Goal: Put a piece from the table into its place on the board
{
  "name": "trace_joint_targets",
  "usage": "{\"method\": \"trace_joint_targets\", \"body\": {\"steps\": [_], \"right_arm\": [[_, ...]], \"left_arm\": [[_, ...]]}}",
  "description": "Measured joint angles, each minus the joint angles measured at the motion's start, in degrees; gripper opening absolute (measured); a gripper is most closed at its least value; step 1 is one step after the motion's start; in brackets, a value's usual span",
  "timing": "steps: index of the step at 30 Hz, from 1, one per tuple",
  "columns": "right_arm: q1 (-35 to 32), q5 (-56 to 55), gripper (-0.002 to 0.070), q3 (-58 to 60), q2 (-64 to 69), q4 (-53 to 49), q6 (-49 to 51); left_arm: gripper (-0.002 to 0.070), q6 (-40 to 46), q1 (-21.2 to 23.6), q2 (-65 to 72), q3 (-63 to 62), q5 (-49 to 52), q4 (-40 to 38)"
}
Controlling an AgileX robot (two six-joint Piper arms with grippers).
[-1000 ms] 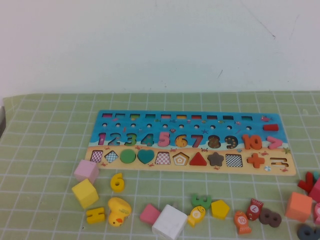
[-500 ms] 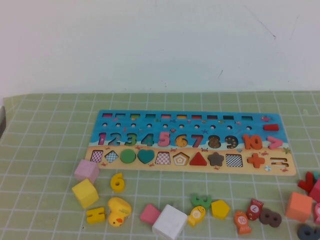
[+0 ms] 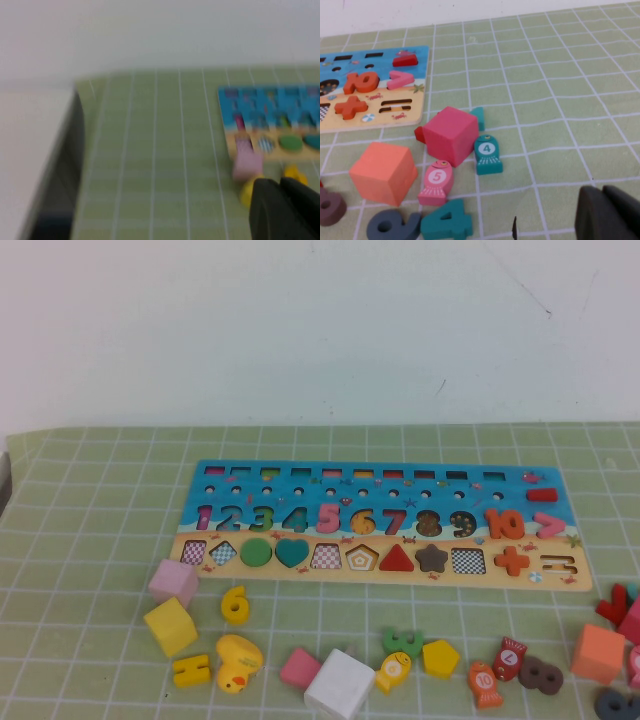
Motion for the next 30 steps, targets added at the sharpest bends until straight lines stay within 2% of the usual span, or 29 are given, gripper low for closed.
{"method": "trace_joint_targets", "body": {"steps": [6, 9, 12, 15, 20, 25, 30], "right_arm": [[0.0, 0.0, -0.0003, 0.0, 0.0, 0.0, 0.0], [0.0, 0.0, -0.0003, 0.0, 0.0, 0.0, 0.0], [0.0, 0.0, -0.0003, 0.0, 0.0, 0.0, 0.0], [0.0, 0.0, -0.0003, 0.0, 0.0, 0.0, 0.0], [0.0, 0.0, -0.0003, 0.0, 0.0, 0.0, 0.0], [0.0, 0.0, -0.0003, 0.0, 0.0, 0.0, 0.0], [0.0, 0.0, -0.0003, 0.0, 0.0, 0.0, 0.0]], "left_arm": [[-0.0002, 0.28, 0.0, 10.28, -6.08, 12.32, -7.86], [-0.0002, 4.25, 0.0, 14.46, -7.14, 10.98, -9.19], [-0.0002, 8.58, 0.0, 19.43, -6.25, 4.97, -8.34], [-0.0002, 9.17, 0.0, 26.57, -7.77, 7.26, -9.07], [-0.0002, 9.55, -0.04, 40.41, -14.51, 10.2, -14.5], [-0.0002, 9.22, -3.72, 51.74, -22.86, 10.08, -15.92], [-0.0002, 5.29, -10.32, 58.94, -27.43, 7.7, -13.16]]}}
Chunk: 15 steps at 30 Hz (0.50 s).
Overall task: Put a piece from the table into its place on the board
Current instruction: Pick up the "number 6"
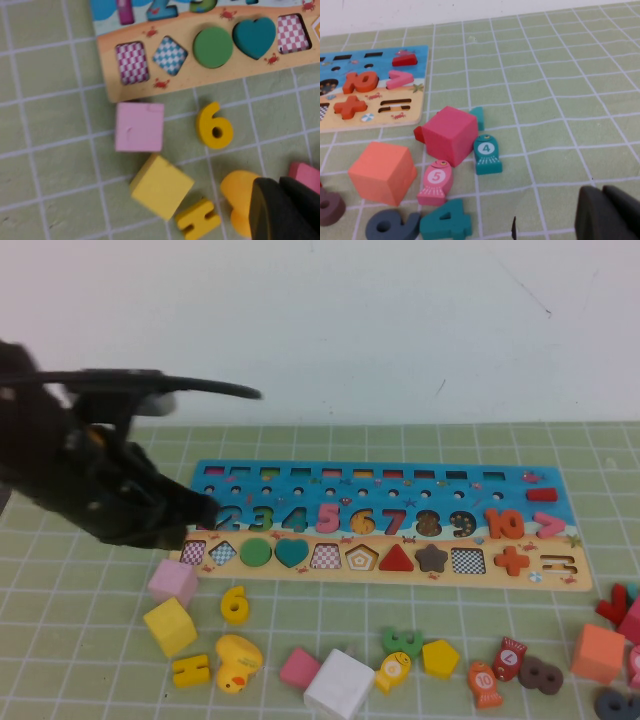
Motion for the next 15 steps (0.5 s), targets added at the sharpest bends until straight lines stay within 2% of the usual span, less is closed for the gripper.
{"method": "trace_joint_targets", "body": {"steps": [4, 11, 15], "right_arm": [[0.0, 0.0, -0.0003, 0.0, 0.0, 0.0, 0.0], [0.0, 0.0, -0.0003, 0.0, 0.0, 0.0, 0.0], [0.0, 0.0, -0.0003, 0.0, 0.0, -0.02, 0.0]], "left_arm": [[0.0024, -3.68, -3.41, 4.99, -1.46, -0.69, 3.34], [0.0258, -11.14, -8.7, 11.54, -1.8, -0.78, 10.8], [0.0308, -15.13, -9.74, 15.23, -1.99, -1.81, 12.24]]}}
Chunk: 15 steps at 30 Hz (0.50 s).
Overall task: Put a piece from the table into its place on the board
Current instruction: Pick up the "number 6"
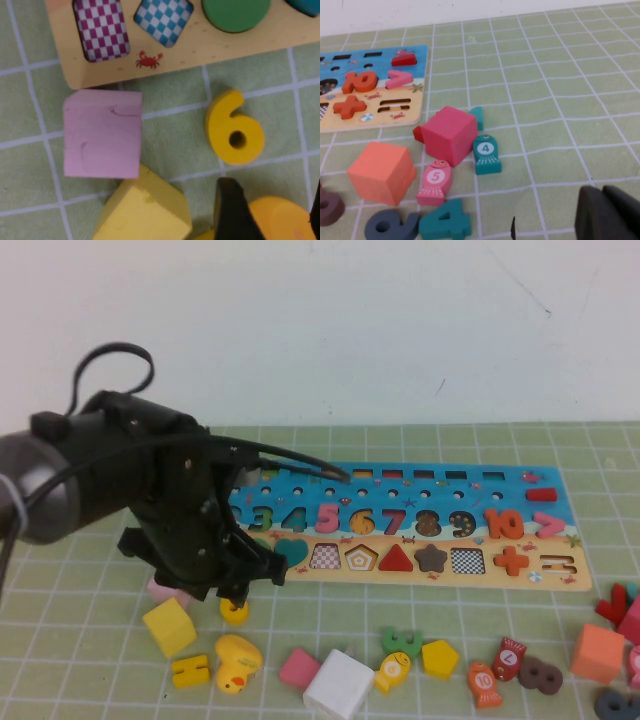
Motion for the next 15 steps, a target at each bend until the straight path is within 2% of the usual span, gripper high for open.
{"method": "trace_joint_targets", "body": {"steps": [12, 15], "right_arm": [[0.0, 0.0, -0.0003, 0.0, 0.0, 0.0, 0.0], [0.0, 0.0, -0.0003, 0.0, 0.0, 0.0, 0.0]], "left_arm": [[0.0323, -5.14, 0.0, 7.95, -4.91, 0.27, 0.98], [0.0352, -5.7, 0.0, 8.19, -6.17, 0.27, 0.98]]}}
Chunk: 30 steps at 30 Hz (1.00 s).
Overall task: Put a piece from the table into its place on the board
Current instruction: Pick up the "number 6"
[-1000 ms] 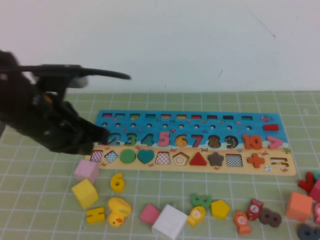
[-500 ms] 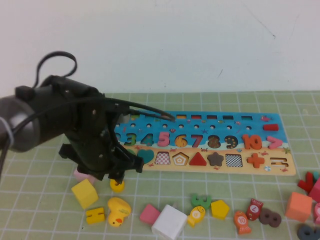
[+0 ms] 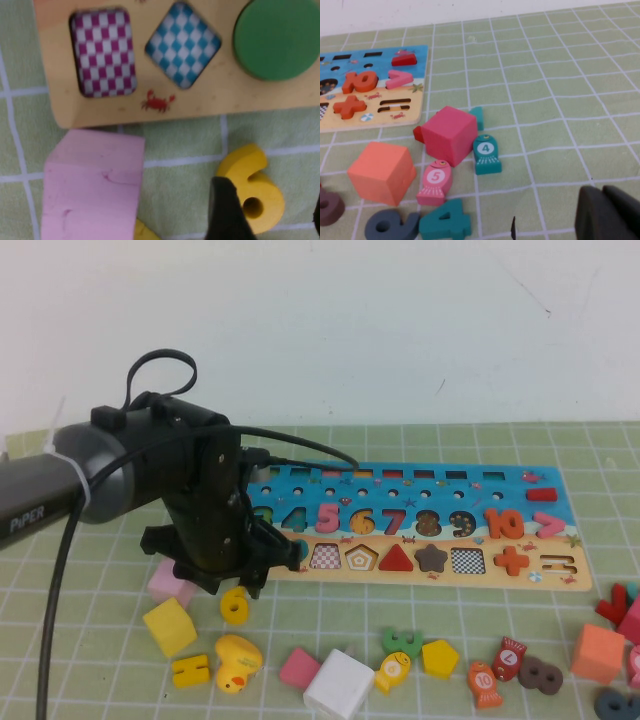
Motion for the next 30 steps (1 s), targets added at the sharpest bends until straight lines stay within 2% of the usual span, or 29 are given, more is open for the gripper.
{"method": "trace_joint_targets", "body": {"steps": [4, 10, 26, 30], "right_arm": [[0.0, 0.0, -0.0003, 0.0, 0.0, 0.0, 0.0], [0.0, 0.0, -0.0003, 0.0, 0.0, 0.0, 0.0], [0.0, 0.0, -0.0003, 0.0, 0.0, 0.0, 0.0], [0.0, 0.0, -0.0003, 0.0, 0.0, 0.0, 0.0]], "left_arm": [[0.0398, -0.79, 0.0, 0.0, -0.32, 0.0, 0.0], [0.041, -2.85, 0.0, 0.03, -0.32, 0.22, 0.0], [0.0409, -3.85, 0.0, 4.08, -0.82, 0.35, 0.51], [0.0354, -3.85, 0.0, 4.08, -0.82, 0.7, 0.51]]}}
